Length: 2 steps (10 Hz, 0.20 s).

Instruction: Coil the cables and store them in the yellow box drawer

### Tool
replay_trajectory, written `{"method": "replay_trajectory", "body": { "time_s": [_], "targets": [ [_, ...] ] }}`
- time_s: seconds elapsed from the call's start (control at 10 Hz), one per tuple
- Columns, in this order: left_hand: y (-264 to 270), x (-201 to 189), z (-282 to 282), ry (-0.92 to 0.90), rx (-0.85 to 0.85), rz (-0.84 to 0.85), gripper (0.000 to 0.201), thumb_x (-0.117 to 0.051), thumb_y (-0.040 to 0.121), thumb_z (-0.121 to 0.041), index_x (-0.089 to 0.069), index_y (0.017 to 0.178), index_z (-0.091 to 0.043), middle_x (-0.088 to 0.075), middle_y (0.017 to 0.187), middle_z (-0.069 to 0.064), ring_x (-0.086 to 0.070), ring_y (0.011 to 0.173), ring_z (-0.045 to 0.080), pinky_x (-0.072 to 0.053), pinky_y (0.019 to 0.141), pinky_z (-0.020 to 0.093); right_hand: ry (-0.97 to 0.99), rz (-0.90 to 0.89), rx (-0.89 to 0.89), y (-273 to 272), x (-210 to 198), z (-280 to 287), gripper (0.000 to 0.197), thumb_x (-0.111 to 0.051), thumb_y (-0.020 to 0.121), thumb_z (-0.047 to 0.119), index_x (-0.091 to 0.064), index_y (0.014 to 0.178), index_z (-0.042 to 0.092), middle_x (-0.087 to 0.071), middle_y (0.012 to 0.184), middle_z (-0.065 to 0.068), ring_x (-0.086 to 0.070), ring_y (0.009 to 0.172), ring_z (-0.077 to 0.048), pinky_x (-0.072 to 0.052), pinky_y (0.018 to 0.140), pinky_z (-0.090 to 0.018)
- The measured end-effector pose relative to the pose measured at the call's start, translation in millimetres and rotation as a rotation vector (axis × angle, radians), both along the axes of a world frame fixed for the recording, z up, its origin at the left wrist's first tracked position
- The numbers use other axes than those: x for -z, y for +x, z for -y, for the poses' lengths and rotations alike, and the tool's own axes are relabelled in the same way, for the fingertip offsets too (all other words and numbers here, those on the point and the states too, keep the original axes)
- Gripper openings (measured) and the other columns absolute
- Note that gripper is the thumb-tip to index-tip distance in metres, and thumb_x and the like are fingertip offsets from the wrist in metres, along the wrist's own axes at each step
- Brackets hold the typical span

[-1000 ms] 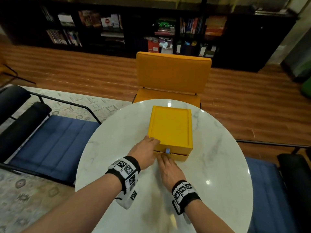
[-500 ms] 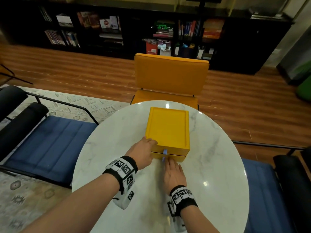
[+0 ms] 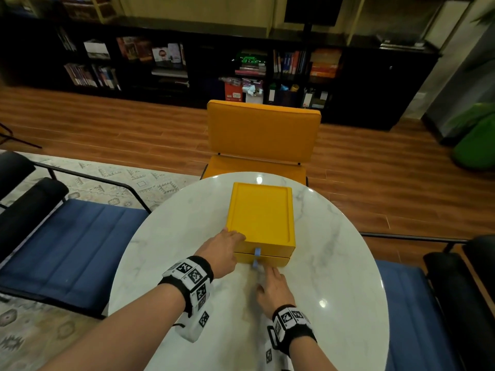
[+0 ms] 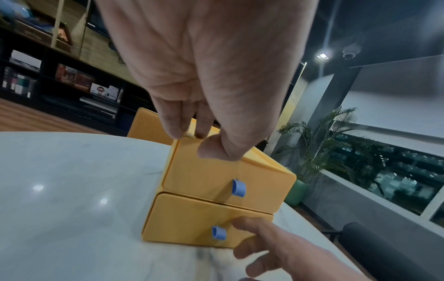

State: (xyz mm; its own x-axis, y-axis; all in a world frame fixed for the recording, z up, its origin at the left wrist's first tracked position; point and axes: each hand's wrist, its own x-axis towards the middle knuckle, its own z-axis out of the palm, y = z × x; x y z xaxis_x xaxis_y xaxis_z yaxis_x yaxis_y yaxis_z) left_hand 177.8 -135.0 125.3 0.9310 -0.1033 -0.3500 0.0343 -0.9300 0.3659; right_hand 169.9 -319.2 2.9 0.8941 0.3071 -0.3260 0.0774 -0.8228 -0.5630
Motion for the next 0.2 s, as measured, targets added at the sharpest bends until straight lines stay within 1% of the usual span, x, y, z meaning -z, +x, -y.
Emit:
{"method": "replay_trajectory", "body": {
  "time_s": [0.1, 0.2],
  "targets": [
    [-5, 7, -10, -0.088, -0.002, 0.014, 0.066, -0.051, 0.093, -0.009, -0.032, 0.154, -0.026, -0.022, 0.166, 0.005, -0.025, 0.151, 0.025, -0.035, 0.116, 0.039, 0.049, -0.044, 0.055, -8, -1, 15, 0.054, -0.051, 0.093, 0.023, -0.039, 0.146, 0.022, -0.052, 0.140, -0.003, -0.049, 0.126, -0.024, -0.041, 0.105, -0.034],
    [-32, 6, -23, -0.186, -0.062, 0.088, 0.064, -0.053, 0.093, -0.017, -0.032, 0.152, -0.033, -0.026, 0.162, -0.001, -0.036, 0.145, 0.019, -0.032, 0.112, 0.023, 0.069, -0.118, 0.021, -33, -1, 39, 0.037, -0.054, 0.095, 0.031, -0.057, 0.131, 0.039, -0.058, 0.130, 0.001, -0.055, 0.119, -0.015, -0.043, 0.099, -0.018]
  ]
}}
